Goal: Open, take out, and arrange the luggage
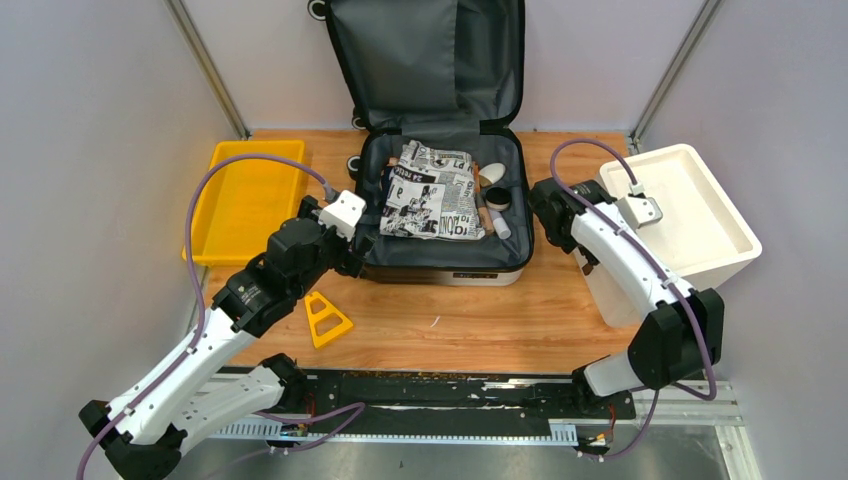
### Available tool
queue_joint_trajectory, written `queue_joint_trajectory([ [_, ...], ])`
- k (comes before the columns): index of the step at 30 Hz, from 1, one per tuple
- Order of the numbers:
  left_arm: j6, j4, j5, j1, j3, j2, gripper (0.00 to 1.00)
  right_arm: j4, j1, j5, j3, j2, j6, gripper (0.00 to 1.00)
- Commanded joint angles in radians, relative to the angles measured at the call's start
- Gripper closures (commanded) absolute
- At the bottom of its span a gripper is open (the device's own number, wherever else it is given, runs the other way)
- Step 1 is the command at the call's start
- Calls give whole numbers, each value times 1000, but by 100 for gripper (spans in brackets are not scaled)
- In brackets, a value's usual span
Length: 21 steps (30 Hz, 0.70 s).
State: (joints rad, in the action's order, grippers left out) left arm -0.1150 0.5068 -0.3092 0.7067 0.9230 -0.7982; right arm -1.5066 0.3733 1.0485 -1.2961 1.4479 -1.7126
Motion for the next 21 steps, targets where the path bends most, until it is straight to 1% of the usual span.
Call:
queue_joint_trajectory([
  [1, -8, -14, -10, 2, 9, 15, 1, -30, -13, 68, -2, 7, -68, 55],
  [10, -8, -14, -14, 2, 7, 12, 1, -31, -33, 104, -11, 35, -79, 63],
  [11, -9, -14, -14, 2, 8, 12, 1, -30, -34, 104, -13, 39, -77, 68],
  [12, -8, -14, -14, 2, 8, 11, 1, -30, -35, 104, -14, 39, -75, 75],
  [14, -9, -15, -15, 2, 8, 11, 1, -30, -35, 93, -17, 41, -72, 96],
  [15, -10, -15, -16, 2, 7, 11, 1, -30, -34, 83, -21, 41, -65, 100],
  [19, -10, -16, -15, 2, 8, 9, 1, -30, -10, 38, -44, 39, -27, 100],
  [21, -9, -15, -15, 2, 9, 7, 1, -28, 26, 21, -62, 41, -2, 100],
])
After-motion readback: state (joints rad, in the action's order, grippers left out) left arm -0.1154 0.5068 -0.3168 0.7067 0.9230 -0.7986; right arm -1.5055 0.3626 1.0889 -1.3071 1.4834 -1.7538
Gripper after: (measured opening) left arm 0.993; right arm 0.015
